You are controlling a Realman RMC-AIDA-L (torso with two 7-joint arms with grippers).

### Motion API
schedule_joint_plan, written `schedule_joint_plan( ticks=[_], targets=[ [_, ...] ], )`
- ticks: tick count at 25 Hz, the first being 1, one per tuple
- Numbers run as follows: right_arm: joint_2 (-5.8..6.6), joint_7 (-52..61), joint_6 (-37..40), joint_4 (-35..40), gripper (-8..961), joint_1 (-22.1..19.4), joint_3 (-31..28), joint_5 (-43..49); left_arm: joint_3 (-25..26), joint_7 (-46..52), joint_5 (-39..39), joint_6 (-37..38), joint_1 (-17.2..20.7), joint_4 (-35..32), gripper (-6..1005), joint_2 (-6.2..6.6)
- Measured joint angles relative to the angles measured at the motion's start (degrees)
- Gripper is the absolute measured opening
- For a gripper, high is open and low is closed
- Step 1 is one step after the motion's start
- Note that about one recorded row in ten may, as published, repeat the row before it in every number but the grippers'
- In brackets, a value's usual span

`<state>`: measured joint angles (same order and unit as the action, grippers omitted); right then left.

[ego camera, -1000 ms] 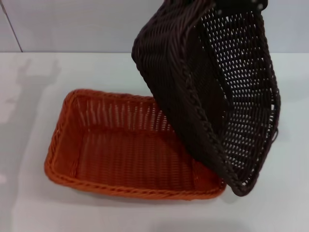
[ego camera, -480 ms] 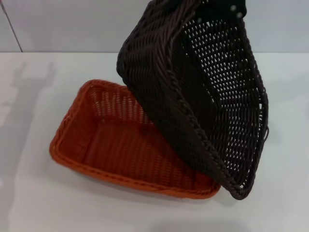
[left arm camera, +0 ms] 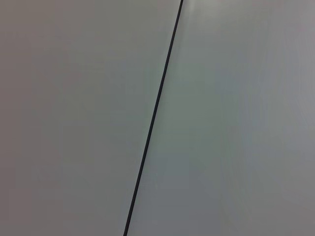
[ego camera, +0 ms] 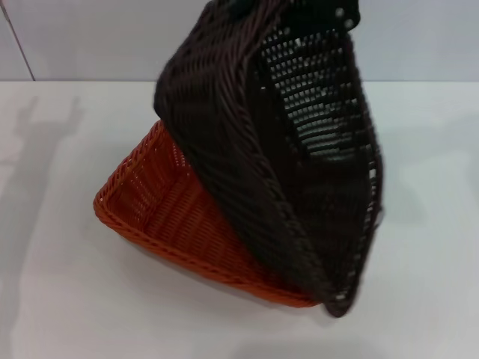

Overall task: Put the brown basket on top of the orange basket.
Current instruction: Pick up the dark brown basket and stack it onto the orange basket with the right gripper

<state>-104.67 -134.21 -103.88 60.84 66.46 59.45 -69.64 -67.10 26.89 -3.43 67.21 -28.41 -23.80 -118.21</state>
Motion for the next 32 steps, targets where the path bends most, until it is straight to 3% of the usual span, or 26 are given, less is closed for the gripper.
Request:
schedule_joint_plan(
  ticks=[14,19,28,32],
  targets=[
    [-0.86,-0.5,3.5,-1.5,131,0.3,0.2,0.9,0.3,-0.3,0.0,0.0,0.3,0.2,845,0.17],
    [-2.10,-0.1,3.7,-2.2,131,0.8,-0.6,4.2,0.7,-0.3,0.0,-0.1,0.3,0.2,846,0.18],
    [-2.55,1.1,4.1,-4.9,137,1.9,-0.3,5.5,0.8,-0.4,0.0,-0.1,0.3,0.6,845,0.18],
    [-3.58,2.5,4.1,-5.8,140,2.6,-0.3,7.9,0.8,-0.2,0.0,-0.1,0.4,0.7,846,0.18]
  ],
)
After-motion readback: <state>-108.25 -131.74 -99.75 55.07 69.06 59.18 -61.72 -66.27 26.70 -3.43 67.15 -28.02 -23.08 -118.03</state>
